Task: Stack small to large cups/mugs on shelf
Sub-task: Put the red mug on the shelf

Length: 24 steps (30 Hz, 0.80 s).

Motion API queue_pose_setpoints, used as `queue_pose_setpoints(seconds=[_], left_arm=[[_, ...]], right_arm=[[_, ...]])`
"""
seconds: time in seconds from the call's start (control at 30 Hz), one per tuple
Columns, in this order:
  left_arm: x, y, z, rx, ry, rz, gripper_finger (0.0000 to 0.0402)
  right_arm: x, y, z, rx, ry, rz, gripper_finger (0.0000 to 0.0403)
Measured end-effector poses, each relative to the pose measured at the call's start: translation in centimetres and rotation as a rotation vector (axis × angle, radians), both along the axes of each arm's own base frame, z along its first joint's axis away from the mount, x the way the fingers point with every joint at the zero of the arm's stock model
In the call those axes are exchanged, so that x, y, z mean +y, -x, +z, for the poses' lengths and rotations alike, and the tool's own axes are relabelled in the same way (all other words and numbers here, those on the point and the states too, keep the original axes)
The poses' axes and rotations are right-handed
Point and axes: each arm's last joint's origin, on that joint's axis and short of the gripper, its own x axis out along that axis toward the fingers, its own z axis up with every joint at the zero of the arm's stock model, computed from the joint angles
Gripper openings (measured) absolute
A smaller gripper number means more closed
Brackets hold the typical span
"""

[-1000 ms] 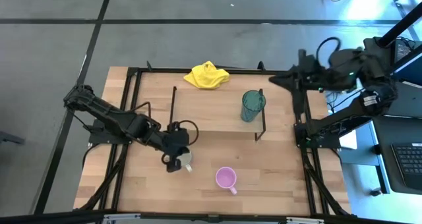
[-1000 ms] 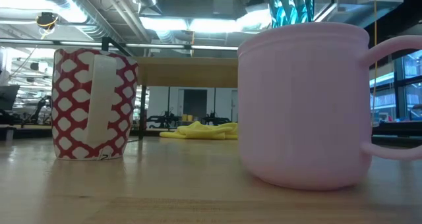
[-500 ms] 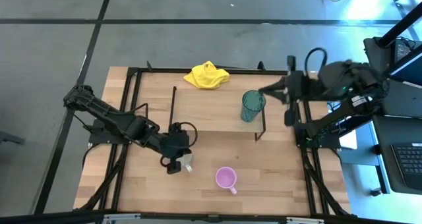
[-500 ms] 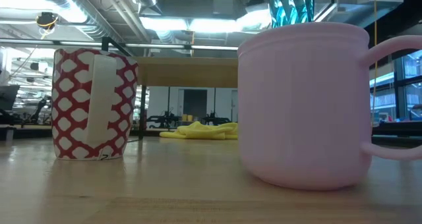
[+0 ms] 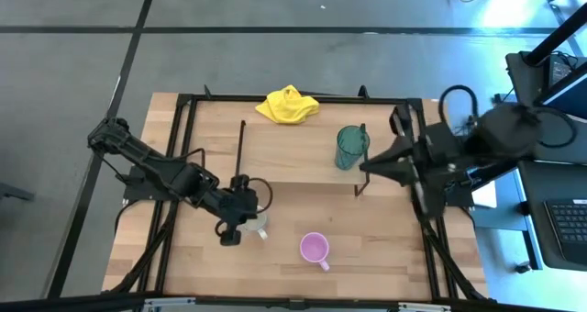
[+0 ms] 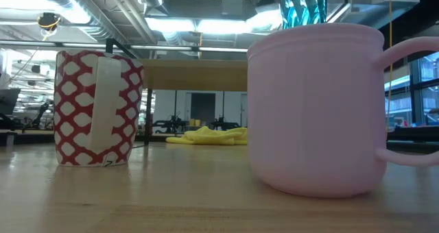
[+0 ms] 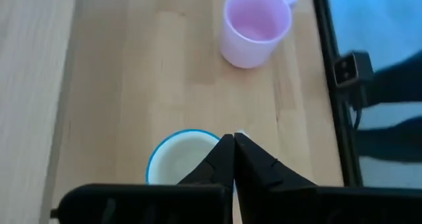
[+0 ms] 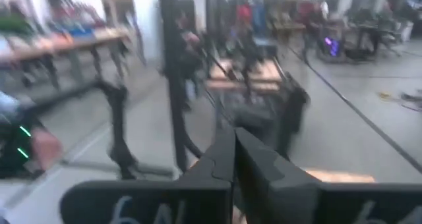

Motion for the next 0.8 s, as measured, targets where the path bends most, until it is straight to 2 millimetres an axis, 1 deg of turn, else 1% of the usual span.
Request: queue_pose_setpoints(seconds=[0.07,0.23,0.3,0.4,0.47,0.53,0.6,0.67,0.7,0.77,0.8], left_arm=[[-0.3,0.1,0.0,-0.003,-0.027,-0.045,0.0002],[-0.7,0.3,0.1,-0.02,-0.056,-0.103,0.0001],[-0.9,0.3,0.1,-0.025,-0.056,-0.111,0.0001],[-1.0,0.4,0.1,-0.025,-0.051,-0.12,0.0006],[-1.1,0.5,0.1,-0.025,-0.05,-0.125,0.001],[-1.3,0.5,0.1,-0.025,-0.038,-0.115,0.0014],[-1.4,0.5,0.2,-0.023,0.003,-0.068,0.0017],[-1.5,0.3,0.3,-0.034,0.064,-0.005,0.0019],[-1.5,0.2,0.4,-0.053,0.087,0.011,0.0019],[-1.8,-0.2,0.9,-0.117,0.123,0.013,0.0019],[-2.1,-0.4,1.2,-0.154,0.131,0.005,0.0019]], right_arm=[[0.4,0.1,0.3,-0.015,-0.08,0.015,0.0013],[0.9,0.5,0.5,0.018,-0.345,0.047,0.0013],[1.4,0.3,0.4,0.035,-0.384,0.095,0.0013],[2.1,-0.3,-0.4,0.08,-0.279,0.153,0.0013],[2.7,-1.0,-0.8,0.093,-0.281,0.188,0.0013],[3.1,-1.5,-0.6,0.067,-0.301,0.226,0.0013],[3.2,-1.4,-0.1,0.01,-0.276,0.242,0.0013],[3.0,-1.0,0.3,-0.037,-0.223,0.283,0.0013],[3.0,-0.6,0.3,-0.04,-0.156,0.351,0.0013],[2.5,0.7,0.0,0.006,-0.061,0.47,0.0013],[2.0,1.6,-0.2,0.053,-0.054,0.476,0.0013]])
